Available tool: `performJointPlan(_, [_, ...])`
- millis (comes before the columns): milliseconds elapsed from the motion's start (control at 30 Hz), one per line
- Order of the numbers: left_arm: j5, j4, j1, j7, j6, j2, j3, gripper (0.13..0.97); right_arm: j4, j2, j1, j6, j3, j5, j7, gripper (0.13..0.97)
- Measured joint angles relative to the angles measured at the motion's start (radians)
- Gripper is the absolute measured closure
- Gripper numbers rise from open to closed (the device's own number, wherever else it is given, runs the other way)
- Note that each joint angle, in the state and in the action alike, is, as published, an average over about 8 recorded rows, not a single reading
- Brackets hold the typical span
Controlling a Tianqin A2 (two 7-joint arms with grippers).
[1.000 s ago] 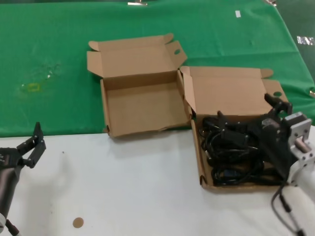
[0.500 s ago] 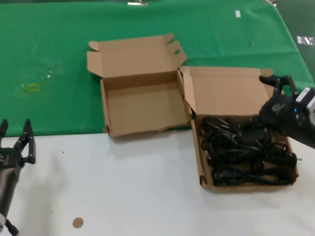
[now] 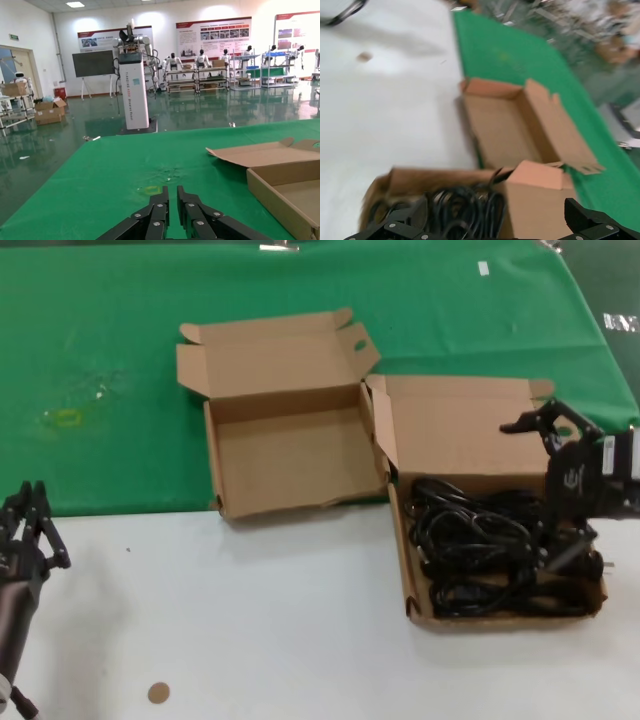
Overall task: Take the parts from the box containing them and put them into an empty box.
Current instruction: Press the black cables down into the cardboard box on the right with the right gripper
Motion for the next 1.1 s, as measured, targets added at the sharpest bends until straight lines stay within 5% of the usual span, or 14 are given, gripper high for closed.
performJointPlan(433, [0.000,0.000,0.000,0.000,0.000,0.000,0.000,0.941,-0.062,-0.015,0.159,-0.218,-0.105,-0.169,-0.082,0.129])
performJointPlan(1100, [0.000,0.000,0.000,0.000,0.000,0.000,0.000,0.945,-0.187,-0.108,0.230,-0.265,-0.164,-0.305,-0.126,0.148])
